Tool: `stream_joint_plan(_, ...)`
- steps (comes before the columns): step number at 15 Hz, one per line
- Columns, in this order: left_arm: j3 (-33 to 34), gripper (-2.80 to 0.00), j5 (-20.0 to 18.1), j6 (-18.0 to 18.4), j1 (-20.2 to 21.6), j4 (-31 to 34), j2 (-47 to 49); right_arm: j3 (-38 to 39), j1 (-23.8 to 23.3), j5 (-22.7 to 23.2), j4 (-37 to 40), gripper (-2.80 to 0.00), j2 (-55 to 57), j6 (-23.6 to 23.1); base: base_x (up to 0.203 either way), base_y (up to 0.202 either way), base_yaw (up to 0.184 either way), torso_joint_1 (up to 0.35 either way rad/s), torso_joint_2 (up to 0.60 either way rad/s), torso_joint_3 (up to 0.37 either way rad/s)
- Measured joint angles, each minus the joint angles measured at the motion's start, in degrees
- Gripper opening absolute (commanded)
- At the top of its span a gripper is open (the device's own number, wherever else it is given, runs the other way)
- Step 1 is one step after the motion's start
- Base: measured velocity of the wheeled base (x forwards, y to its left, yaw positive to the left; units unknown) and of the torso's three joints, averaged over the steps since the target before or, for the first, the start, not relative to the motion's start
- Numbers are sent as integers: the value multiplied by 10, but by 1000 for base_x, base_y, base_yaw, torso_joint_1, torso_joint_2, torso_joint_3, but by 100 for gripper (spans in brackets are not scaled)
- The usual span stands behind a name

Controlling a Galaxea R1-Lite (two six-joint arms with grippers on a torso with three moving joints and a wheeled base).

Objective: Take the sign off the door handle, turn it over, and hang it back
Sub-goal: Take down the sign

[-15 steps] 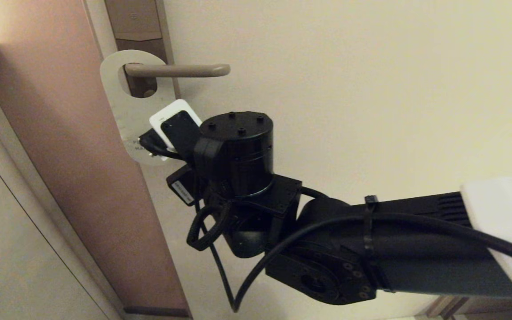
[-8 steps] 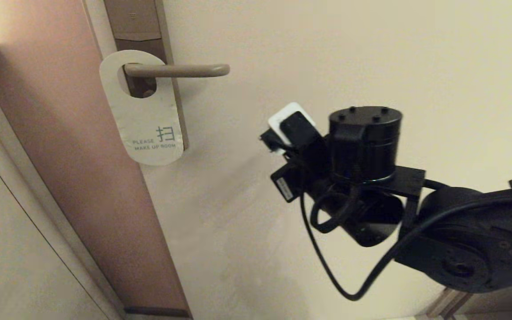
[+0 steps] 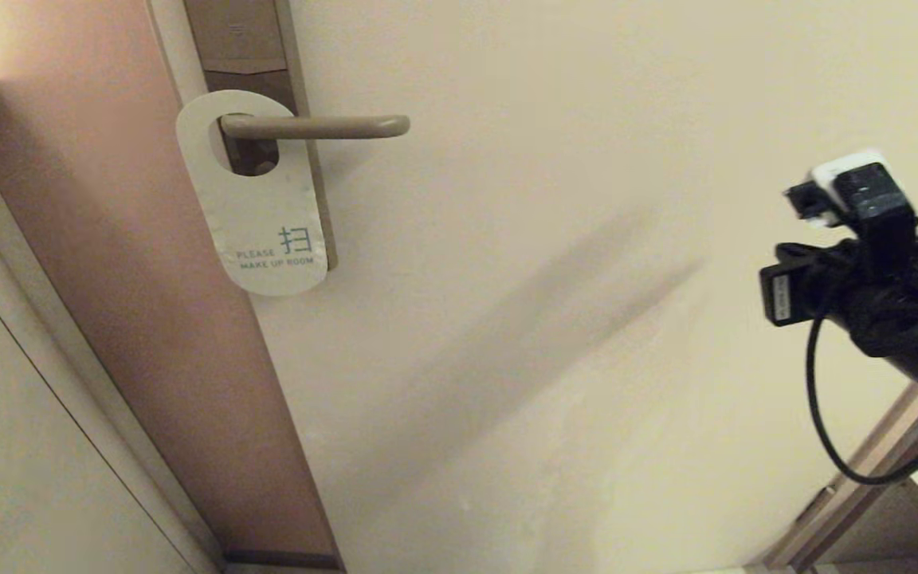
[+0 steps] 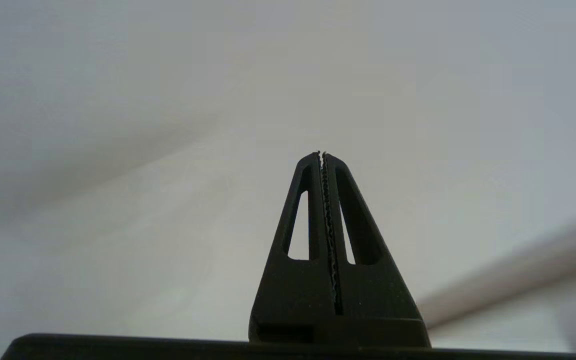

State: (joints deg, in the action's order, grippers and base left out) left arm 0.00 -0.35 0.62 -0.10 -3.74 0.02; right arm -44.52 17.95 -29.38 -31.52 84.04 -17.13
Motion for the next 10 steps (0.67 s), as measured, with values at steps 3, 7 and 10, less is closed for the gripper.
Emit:
stream_joint_plan(3,0,-280,0,0,0,0,0,48,-59,1,0,-280,-67,42,0,0,0,0,0,0)
stream_joint_plan(7,0,-280,0,0,0,0,0,144,-99,4,0,-280,-157,82,0,0,0,0,0,0)
stream_joint_plan(10,0,-280,0,0,0,0,0,239,-127,36,-1,-280,-249,114,0,0,0,0,0,0)
